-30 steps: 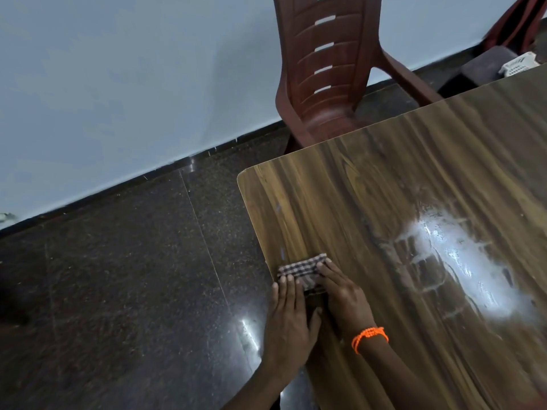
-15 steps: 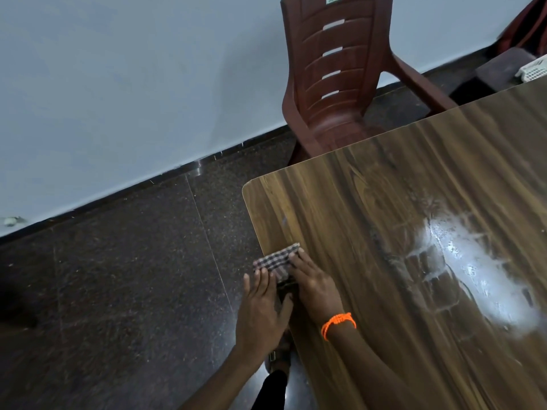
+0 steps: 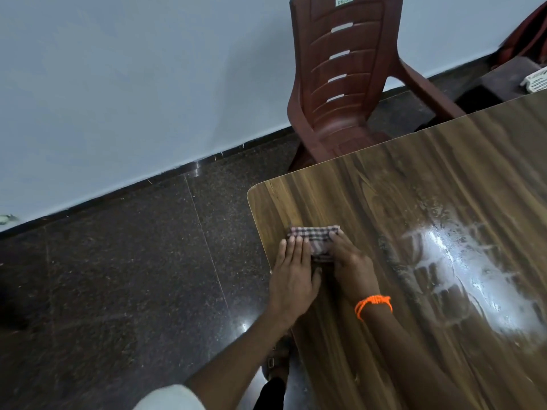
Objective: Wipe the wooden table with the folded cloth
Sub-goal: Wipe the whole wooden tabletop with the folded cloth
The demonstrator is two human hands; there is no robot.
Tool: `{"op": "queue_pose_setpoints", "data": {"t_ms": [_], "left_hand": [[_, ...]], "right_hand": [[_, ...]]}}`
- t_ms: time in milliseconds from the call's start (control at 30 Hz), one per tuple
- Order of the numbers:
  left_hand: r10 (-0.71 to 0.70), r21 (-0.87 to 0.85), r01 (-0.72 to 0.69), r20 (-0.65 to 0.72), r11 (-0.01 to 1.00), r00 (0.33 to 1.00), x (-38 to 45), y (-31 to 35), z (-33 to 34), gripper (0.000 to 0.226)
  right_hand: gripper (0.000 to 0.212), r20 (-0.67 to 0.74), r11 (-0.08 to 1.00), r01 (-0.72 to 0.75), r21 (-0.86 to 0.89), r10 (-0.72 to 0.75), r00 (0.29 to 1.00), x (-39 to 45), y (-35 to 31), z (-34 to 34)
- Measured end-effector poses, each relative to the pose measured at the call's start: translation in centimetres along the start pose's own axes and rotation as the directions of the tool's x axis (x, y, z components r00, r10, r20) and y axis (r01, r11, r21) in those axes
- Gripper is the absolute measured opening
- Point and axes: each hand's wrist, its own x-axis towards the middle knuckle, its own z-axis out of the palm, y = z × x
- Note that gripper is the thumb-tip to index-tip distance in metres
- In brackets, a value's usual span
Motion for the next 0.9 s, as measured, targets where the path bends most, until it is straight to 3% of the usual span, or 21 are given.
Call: {"op": "queue_pose_setpoints", "data": {"t_ms": [167, 333, 500, 633, 900], "left_hand": [[-0.021, 0.094, 0.02, 0.007, 0.995, 1.0, 2.6, -5.0, -1.9, 0.066], [-0.023, 0.026, 0.024, -0.016, 0.999, 1.0, -1.8, -7.8, -1.3, 0.066], [0.004, 0.006, -0.004, 0.036, 1.0, 0.999, -7.0, -6.0, 0.7, 0.07], [-0.019, -0.058, 0.023, 0.069, 0.998, 0.997, -6.5, -2.5, 1.0, 0.074], [0.038, 0.077, -0.04, 0.035, 0.996, 0.999, 3.5, -2.6, -1.6, 0.071]], "right_hand": [[0.039, 0.113, 0.994, 0.091, -0.054, -0.085, 0.99, 5.1, -3.0, 1.4], [0.036, 0.185, 0.984, 0.166, -0.067, -0.151, 0.971, 4.3, -5.5, 4.0], [0.041, 0.171, 0.982, 0.176, -0.062, -0.163, 0.972, -1.9, -5.1, 3.9], [0.041, 0.134, 0.988, 0.153, -0.037, -0.147, 0.98, -4.3, -2.6, 1.8], [0.042, -0.025, 0.999, -0.005, -0.045, 0.004, 1.0, 4.5, -1.8, 0.5]]}}
